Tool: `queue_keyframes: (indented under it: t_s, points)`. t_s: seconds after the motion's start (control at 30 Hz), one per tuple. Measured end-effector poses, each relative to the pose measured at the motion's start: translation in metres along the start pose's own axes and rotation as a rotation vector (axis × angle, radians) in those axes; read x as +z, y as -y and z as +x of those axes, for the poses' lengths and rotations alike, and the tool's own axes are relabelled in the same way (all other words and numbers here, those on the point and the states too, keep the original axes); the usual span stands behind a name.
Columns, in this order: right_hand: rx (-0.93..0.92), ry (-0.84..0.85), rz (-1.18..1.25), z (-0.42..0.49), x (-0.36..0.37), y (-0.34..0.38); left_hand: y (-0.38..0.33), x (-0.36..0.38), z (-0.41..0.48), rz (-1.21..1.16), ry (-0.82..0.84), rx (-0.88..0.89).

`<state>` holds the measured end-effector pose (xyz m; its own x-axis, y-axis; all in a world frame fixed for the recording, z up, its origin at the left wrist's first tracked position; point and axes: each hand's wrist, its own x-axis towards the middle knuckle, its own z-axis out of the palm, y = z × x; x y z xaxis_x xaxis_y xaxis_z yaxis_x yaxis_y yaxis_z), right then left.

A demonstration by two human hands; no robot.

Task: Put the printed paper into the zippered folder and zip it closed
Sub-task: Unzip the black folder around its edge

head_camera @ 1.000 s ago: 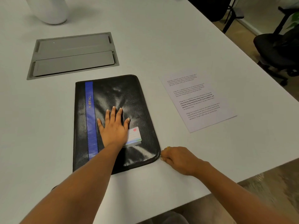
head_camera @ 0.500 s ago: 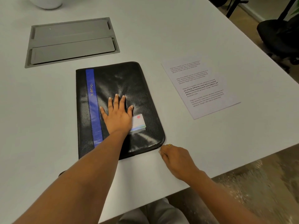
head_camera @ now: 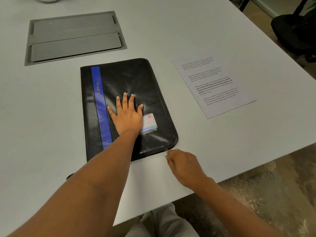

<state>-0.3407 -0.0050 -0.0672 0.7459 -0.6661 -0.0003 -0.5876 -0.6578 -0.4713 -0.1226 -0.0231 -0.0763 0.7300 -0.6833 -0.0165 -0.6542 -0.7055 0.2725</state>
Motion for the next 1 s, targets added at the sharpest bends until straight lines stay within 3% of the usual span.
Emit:
queue_keyframes:
  t_s: [0.43, 0.77, 1.0]
  points:
    - [-0.043, -0.041, -0.087, 0.000, 0.000, 0.002, 0.001, -0.003, -0.001, 0.011, 0.028, 0.003]
    - [0.024, 0.073, -0.068, 0.003, -0.008, 0.007, 0.041, -0.021, -0.035, 0.005, 0.100, 0.230]
    - [0.121, 0.152, -0.163, 0.008, -0.012, 0.019, 0.065, -0.027, -0.073, 0.040, 0.071, 0.235]
